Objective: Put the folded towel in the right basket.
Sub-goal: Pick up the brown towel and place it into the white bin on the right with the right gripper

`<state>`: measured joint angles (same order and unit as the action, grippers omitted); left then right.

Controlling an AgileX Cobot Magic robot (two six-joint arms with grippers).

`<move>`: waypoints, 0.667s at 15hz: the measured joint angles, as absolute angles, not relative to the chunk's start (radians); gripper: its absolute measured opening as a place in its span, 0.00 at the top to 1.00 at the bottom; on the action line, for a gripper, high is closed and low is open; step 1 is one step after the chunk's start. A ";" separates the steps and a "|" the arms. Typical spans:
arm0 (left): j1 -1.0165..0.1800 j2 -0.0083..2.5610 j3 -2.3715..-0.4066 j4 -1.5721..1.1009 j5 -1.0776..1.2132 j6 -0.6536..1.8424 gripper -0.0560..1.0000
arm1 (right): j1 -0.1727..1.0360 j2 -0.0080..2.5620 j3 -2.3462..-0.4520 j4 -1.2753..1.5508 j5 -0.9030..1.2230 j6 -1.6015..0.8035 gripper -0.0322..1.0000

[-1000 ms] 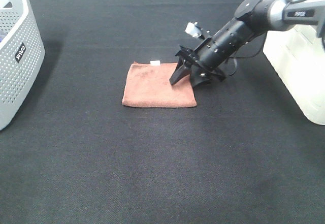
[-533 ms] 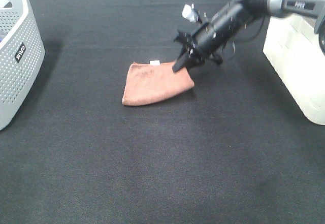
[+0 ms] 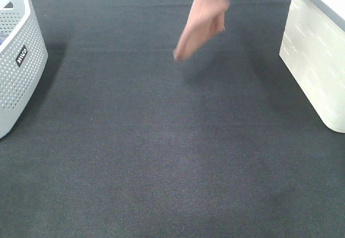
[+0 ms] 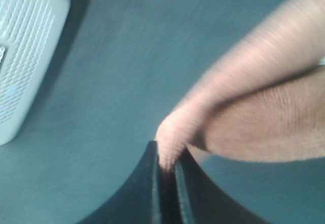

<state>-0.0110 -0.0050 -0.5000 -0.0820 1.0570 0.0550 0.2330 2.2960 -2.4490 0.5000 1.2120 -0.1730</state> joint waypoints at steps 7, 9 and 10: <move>-0.011 -0.005 -0.500 -0.082 1.057 0.055 0.12 | 0.233 2.042 -2.451 0.000 1.216 -0.108 0.97; -0.011 -0.005 -0.500 -0.082 1.057 0.055 0.12 | 0.210 1.994 -2.451 -0.115 1.216 -0.067 0.97; -0.011 -0.005 -0.500 -0.082 1.057 0.055 0.12 | 0.158 1.979 -2.452 -0.120 1.216 -0.049 0.97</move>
<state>-0.0110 -0.0050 -0.5000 -0.0820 1.0570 0.0550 0.1580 1.9790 -2.4520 -0.1200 1.2160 -0.0490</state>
